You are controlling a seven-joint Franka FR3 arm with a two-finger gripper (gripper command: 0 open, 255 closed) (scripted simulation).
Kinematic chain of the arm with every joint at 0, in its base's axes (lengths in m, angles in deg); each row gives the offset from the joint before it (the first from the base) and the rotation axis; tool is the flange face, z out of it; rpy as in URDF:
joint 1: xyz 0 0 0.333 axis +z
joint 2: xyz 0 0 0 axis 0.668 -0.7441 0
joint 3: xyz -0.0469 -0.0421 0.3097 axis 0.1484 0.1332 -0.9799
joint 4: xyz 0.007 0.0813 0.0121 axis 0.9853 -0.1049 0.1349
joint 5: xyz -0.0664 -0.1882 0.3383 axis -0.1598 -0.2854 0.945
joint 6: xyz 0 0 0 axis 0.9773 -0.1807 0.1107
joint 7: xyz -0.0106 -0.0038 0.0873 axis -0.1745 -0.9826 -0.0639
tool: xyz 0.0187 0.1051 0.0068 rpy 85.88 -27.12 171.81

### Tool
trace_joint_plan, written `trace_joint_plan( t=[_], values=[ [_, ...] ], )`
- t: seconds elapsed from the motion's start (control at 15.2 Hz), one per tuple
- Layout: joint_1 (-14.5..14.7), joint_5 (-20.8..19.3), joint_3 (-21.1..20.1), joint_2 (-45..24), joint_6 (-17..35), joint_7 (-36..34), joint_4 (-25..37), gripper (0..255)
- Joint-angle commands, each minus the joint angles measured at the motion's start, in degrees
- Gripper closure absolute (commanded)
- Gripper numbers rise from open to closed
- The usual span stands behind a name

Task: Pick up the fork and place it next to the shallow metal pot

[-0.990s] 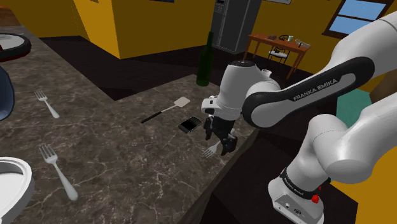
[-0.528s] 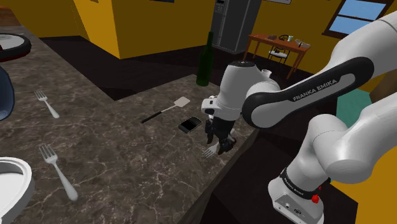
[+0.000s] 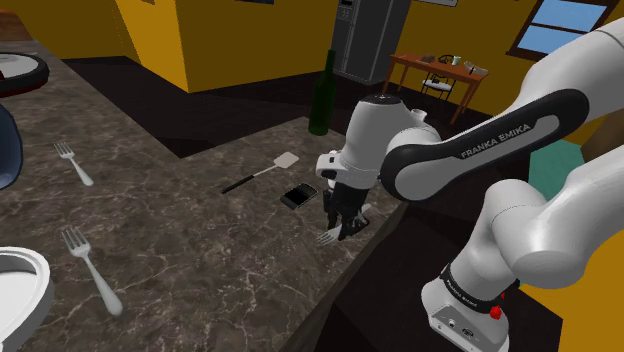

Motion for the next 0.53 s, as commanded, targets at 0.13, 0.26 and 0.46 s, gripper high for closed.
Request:
trace_joint_plan(
  t=[0.13, 0.26, 0.46],
  values=[
    [-0.1, -0.2, 0.2, 1.3, -2.2, 0.1, 0.5, 255],
    [-0.1, -0.3, 0.2, 2.6, -4.3, 0.0, 1.3, 255],
    [-0.2, -0.5, 0.3, 4.3, -7.3, -0.2, 2.6, 255]
  ],
)
